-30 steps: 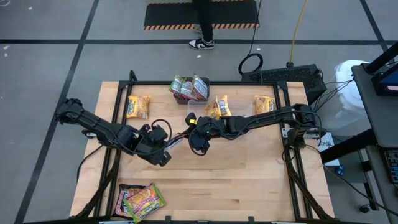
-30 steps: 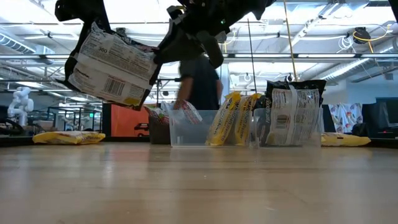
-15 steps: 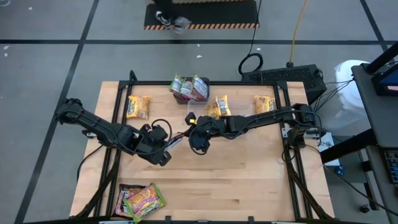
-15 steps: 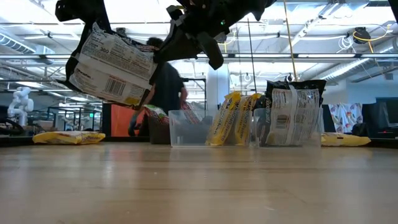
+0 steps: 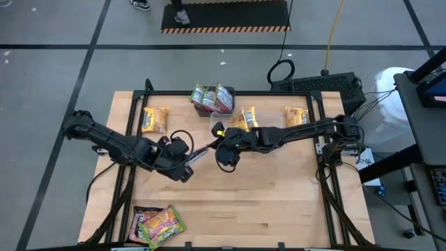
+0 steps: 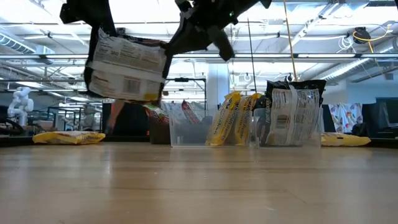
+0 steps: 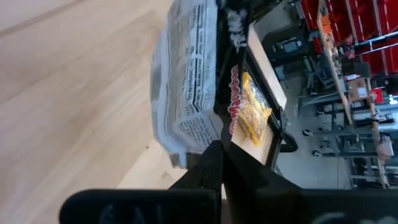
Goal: Sort Maruchan noodles
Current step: Put the black noodle pack into the right transparent bin
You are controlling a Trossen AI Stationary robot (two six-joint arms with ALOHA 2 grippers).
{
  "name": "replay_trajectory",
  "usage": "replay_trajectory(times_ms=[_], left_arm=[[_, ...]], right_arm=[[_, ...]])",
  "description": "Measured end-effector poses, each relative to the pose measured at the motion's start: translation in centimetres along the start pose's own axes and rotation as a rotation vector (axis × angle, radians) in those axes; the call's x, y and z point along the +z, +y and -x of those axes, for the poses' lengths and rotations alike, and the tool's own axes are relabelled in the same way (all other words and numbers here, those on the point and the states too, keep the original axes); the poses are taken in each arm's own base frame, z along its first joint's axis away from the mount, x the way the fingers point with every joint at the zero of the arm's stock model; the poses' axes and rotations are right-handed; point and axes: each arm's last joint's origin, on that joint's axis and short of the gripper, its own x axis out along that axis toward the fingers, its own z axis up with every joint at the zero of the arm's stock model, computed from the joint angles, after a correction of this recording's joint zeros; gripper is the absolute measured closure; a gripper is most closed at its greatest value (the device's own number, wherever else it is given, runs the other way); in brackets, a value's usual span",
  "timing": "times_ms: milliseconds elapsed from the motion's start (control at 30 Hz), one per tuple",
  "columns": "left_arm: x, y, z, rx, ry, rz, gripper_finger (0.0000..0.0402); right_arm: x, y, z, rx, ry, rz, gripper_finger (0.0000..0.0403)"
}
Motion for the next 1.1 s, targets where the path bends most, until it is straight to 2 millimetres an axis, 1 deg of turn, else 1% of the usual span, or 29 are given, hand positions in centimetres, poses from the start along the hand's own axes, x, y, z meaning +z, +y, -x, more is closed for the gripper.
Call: replay_trajectory(times_ms=[133,267,533,633,833,1000,1100], left_arm=[[0.5,0.4,-0.3,0.016,-0.003,0.010,0.0401],[0.7,0.5,-0.4,0.018,-0.004,-0.003,0.0395],[0.9,0.1,-0.4,-0.019,-0.017,-0.003,0.0366],[1.1,-0.1,-0.4,-0.040,-0.033,-0.043,0.0359],[1.3,-0.4,-0.4,-0.068,-0.055,-0.050,0.0356],[1.3,-0.4,-0.4,-0.066,-0.054,-0.050,0.0355],[1.3,-0.4,-0.4,-0.066,-0.054,-0.052,0.0355]], right_arm=[[0.2,-0.7,1.3,-0.016,-0.011,-0.009,0.0403],[0.2,-0.9,1.8,-0.012,-0.009,-0.026,0.0403],[0.2,-0.9,2.0,-0.009,-0.007,-0.025,0.0403],[0.2,-0.9,2.0,-0.011,-0.007,-0.026,0.0403],[0.2,-0.9,2.0,-0.015,0.000,-0.025,0.0403],[0.0,-1.0,2.0,-0.059,0.060,-0.001,0.0403],[-0.1,-1.2,2.4,-0.083,0.099,0.012,0.0403]])
